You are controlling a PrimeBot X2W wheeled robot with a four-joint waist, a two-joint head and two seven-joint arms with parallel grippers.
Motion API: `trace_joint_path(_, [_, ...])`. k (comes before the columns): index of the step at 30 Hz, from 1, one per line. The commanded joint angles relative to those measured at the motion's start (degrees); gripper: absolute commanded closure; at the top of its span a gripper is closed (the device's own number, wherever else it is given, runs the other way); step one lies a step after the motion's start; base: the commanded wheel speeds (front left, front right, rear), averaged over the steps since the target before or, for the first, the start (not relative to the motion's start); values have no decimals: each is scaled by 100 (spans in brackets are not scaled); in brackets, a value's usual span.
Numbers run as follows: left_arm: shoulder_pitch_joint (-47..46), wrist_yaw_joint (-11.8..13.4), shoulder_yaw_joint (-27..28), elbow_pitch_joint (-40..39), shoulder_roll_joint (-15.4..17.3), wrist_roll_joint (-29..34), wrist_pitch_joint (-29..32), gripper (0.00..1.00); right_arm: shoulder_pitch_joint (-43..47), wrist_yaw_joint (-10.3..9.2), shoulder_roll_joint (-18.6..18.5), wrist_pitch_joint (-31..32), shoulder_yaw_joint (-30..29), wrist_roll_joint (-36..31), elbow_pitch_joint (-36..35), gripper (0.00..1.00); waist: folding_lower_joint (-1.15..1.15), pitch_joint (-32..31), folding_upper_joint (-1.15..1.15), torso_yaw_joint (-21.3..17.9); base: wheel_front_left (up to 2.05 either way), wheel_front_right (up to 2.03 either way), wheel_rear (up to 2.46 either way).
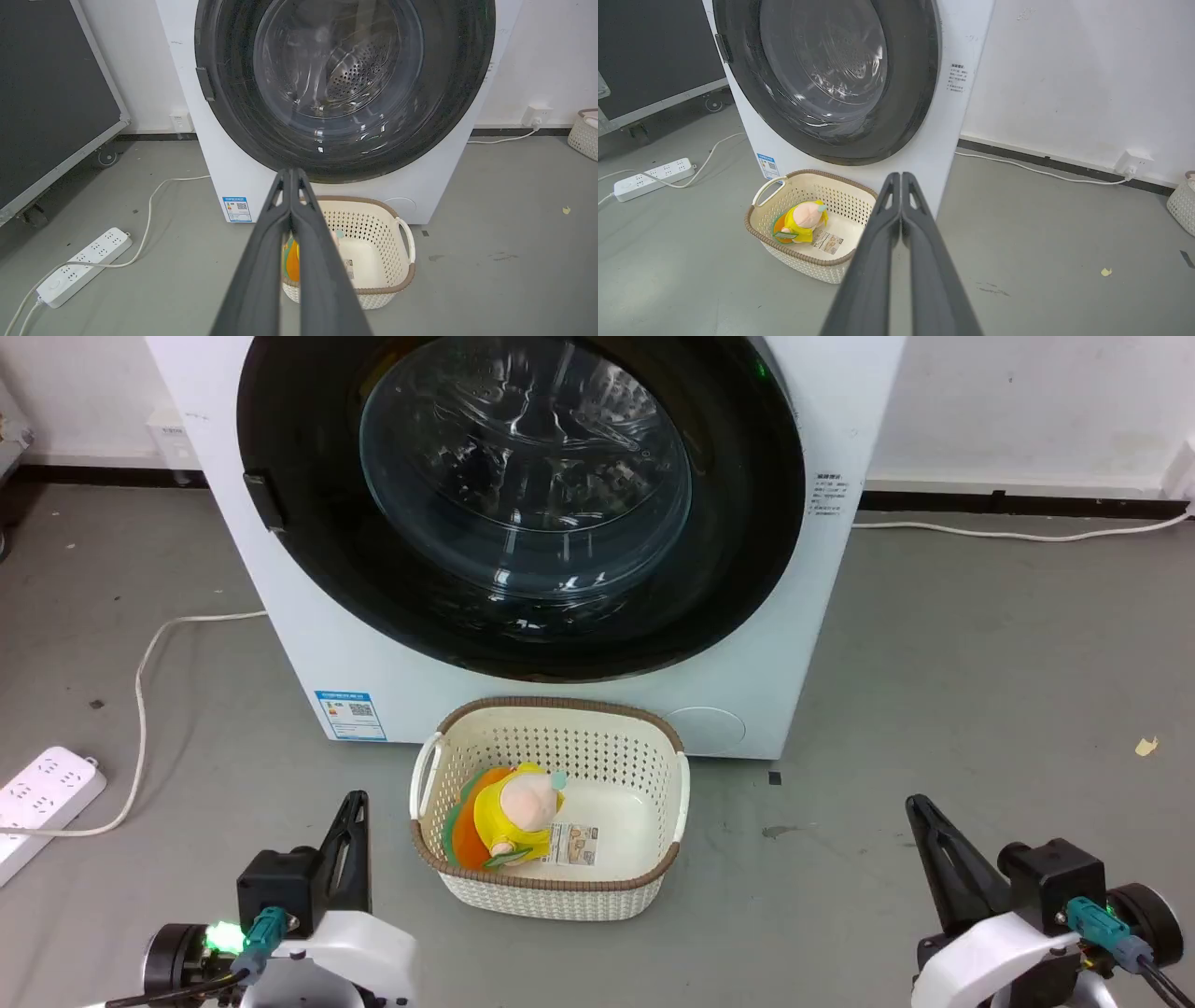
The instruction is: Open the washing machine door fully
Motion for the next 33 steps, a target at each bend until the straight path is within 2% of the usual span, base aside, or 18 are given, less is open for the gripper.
trace_joint_path(1, [83,-25,4,-21,11,51,2,100,35,-4,35,8,-4,3,-26,100,0,0,0,0,0,0,0])
trace_joint_path(25, [83,-25,4,-21,11,51,2,100,35,-4,35,8,-4,3,-26,100,0,0,0,0,0,0,0])
trace_joint_path(26, [1,0,1,0,0,0,0,0,0,0,0,0,-1,0,0,0,0,0,0,0,0,0,0])
trace_joint_path(33, [-3,10,-11,7,-1,-12,-18,0,-1,0,-2,-17,9,21,8,0,0,0,0,-1,0,0,0])
